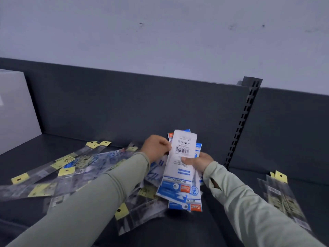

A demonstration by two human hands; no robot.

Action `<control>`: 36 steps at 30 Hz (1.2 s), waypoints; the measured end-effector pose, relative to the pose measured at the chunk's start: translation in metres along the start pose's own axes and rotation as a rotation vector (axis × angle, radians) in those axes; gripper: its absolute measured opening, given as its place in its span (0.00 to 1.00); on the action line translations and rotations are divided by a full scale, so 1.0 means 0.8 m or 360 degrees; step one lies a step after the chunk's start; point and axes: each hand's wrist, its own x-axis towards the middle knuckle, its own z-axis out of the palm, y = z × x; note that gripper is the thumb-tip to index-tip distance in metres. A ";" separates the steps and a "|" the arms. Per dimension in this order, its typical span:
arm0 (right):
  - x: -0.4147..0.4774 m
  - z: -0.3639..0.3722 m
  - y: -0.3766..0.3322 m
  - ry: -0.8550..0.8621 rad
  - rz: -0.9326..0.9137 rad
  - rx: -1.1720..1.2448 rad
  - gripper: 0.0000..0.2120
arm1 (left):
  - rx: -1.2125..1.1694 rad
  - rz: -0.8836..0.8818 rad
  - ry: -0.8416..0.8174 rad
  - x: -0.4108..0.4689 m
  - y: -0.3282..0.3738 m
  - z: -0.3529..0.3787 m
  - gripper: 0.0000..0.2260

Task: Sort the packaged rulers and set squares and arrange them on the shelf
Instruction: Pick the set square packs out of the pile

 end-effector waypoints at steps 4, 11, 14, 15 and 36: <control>-0.001 -0.026 0.013 0.0168 0.0052 0.0038 0.06 | 0.0643 0.0121 -0.0187 0.002 -0.001 -0.011 0.13; -0.002 -0.055 0.026 0.0324 0.0208 -0.0261 0.04 | 0.1554 0.0073 -0.0788 -0.002 -0.017 0.008 0.36; -0.003 -0.063 0.027 0.0354 0.0242 -0.0294 0.03 | 0.1816 0.0355 -0.0621 0.000 -0.010 0.010 0.23; -0.004 -0.063 0.026 0.0351 0.0247 -0.0277 0.03 | 0.1841 0.0411 -0.0620 0.000 -0.009 0.011 0.20; -0.011 -0.088 0.024 0.0457 0.0250 -0.0141 0.03 | 0.2076 0.0834 -0.0437 -0.009 0.011 0.038 0.12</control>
